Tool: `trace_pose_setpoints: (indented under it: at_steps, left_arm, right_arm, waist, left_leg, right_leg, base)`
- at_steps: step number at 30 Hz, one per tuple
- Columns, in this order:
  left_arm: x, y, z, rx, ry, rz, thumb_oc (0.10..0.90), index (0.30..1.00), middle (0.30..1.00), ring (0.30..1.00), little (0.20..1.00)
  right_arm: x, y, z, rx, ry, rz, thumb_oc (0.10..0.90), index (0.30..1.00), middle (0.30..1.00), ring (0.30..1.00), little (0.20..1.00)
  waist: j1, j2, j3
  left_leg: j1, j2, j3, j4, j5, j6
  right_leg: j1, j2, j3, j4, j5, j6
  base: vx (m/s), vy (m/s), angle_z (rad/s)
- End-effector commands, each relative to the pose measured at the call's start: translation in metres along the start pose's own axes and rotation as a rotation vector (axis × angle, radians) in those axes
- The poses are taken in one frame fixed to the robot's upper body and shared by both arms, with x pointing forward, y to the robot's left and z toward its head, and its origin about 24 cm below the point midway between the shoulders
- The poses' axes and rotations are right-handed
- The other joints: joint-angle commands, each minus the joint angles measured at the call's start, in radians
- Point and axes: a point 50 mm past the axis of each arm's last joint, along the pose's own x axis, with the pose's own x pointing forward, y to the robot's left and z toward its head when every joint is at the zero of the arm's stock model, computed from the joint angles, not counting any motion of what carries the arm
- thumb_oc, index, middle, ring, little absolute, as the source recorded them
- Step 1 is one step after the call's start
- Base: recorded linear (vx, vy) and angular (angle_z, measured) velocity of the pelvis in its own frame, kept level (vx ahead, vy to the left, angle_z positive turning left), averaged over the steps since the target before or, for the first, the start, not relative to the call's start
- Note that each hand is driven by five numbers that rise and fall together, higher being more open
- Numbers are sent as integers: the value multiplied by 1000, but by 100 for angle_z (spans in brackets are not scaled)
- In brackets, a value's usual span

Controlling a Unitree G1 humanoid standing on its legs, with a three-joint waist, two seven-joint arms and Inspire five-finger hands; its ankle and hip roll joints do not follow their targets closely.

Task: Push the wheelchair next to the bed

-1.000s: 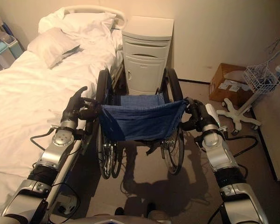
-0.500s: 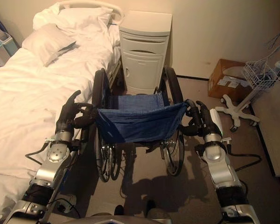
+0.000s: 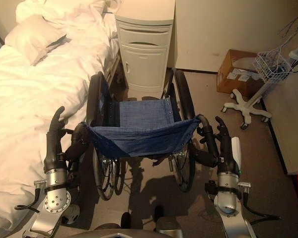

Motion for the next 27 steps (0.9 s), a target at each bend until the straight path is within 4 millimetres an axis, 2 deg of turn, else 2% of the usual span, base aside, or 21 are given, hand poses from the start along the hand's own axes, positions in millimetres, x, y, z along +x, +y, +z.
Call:
trace_pose_setpoints:
  at_steps: [1, 6, 9, 12, 16, 18, 20, 21, 24, 27]
  left_arm:
    - [20, 38, 14, 109, -196, 166, 800, 900, 900, 900, 900]
    - [23, 37, 12, 93, -148, 133, 800, 900, 900, 900, 900]
    - [25, 33, 3, 114, -80, 62, 800, 900, 900, 900, 900]
    - [26, 25, -11, 168, 44, -92, 800, 900, 900, 900, 900]
    - [28, 29, -24, 246, 148, -181, 800, 900, 900, 900, 900]
    - [31, 32, -27, 315, 164, -198, 800, 900, 900, 900, 900]
    - [40, 41, -23, 449, 103, -165, 800, 900, 900, 900, 900]
    - [40, 41, -23, 450, 102, -164, 800, 900, 900, 900, 900]
    - [51, 48, -18, 608, 59, -164, 800, 900, 900, 900, 900]
    - [54, 52, -28, 701, 158, -237, 800, 900, 900, 900, 900]
  right_arm:
    - [16, -13, 16, 23, -144, -155, 800, 900, 900, 900, 900]
    - [21, -14, 18, -16, -159, -150, 800, 900, 900, 900, 900]
    - [23, -14, 21, -41, -177, -152, 800, 900, 900, 900, 900]
    - [29, -13, 25, -70, -185, -141, 800, 900, 900, 900, 900]
    - [35, -17, 26, -134, -185, -130, 800, 900, 900, 900, 900]
    - [38, -19, 28, -171, -194, -133, 800, 900, 900, 900, 900]
    - [42, -23, 32, -221, -224, -151, 800, 900, 900, 900, 900]
    - [42, -23, 32, -221, -225, -151, 800, 900, 900, 900, 900]
    - [48, -26, 35, -285, -247, -163, 800, 900, 900, 900, 900]
    - [52, -26, 35, -356, -247, -139, 800, 900, 900, 900, 900]
  waist:
    - [21, -16, -41]
    - [28, -17, -44]
    - [29, -17, -47]
    - [30, -11, -49]
    - [28, -1, -51]
    - [26, 5, -52]
    - [25, 10, -54]
    - [25, 10, -53]
    - [25, 17, -57]
    - [23, 22, -60]
  left_leg:
    - [-19, -24, 48, 45, -67, 10]
    - [-17, -26, 48, 41, -68, 10]
    - [-18, -27, 49, 45, -69, 11]
    - [-18, -26, 53, 45, -68, 12]
    - [-17, -25, 58, 45, -66, 12]
    - [-16, -25, 61, 45, -65, 13]
    - [-15, -26, 62, 46, -64, 14]
    - [-15, -26, 62, 46, -64, 14]
    - [-16, -27, 59, 46, -62, 13]
    - [-17, -27, 57, 45, -60, 10]
  right_leg:
    - [-28, -2, 24, 122, -70, 11]
    - [-25, -3, 18, 118, -71, 12]
    - [-25, -4, 17, 119, -71, 12]
    - [-25, -4, 15, 120, -72, 13]
    - [-26, -4, 13, 122, -74, 14]
    - [-25, -4, 12, 122, -75, 15]
    - [-21, -5, 11, 121, -75, 14]
    - [-21, -5, 11, 121, -76, 14]
    - [-20, -5, 12, 119, -75, 13]
    - [-19, -5, 13, 117, -75, 14]
  base:
    - [0, 0, 0]
    - [0, 0, 0]
    - [1, 1, 1]
    - [0, 0, 0]
    - [2, 8, 0]
    - [13, 15, 0]
    - [0, 0, 0]
    - [0, 0, 0]
    - [5, 11, 0]
    - [0, 0, 0]
